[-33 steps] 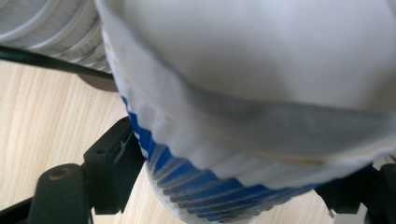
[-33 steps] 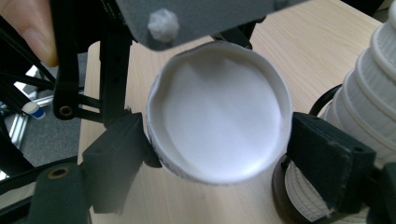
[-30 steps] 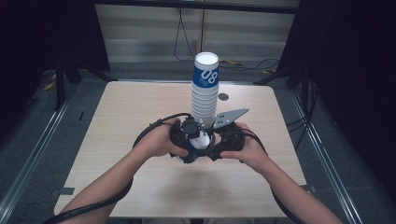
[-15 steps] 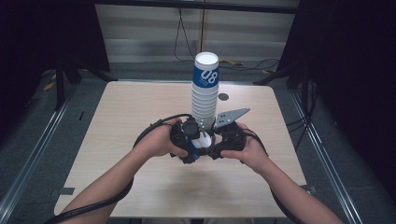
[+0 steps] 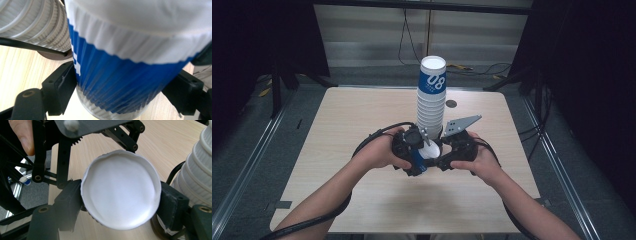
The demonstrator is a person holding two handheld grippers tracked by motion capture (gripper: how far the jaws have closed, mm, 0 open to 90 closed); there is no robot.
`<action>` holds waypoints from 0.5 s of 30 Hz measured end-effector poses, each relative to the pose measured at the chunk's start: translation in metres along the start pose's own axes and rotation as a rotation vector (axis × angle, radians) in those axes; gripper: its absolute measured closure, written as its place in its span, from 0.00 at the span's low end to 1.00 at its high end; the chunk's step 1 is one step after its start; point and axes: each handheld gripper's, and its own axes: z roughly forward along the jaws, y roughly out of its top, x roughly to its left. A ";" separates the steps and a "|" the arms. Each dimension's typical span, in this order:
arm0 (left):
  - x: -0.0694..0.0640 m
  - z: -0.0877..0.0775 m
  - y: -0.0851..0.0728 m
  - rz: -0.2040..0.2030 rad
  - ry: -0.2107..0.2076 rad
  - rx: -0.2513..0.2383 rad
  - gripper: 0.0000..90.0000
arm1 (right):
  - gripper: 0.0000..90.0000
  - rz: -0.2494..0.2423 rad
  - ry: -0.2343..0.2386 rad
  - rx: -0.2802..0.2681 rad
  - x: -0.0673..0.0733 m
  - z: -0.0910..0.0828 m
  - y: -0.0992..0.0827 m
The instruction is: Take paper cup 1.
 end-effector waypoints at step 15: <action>0.002 -0.003 -0.010 -0.011 -0.011 0.029 0.20 | 0.31 -0.003 -0.004 0.017 -0.001 -0.002 -0.002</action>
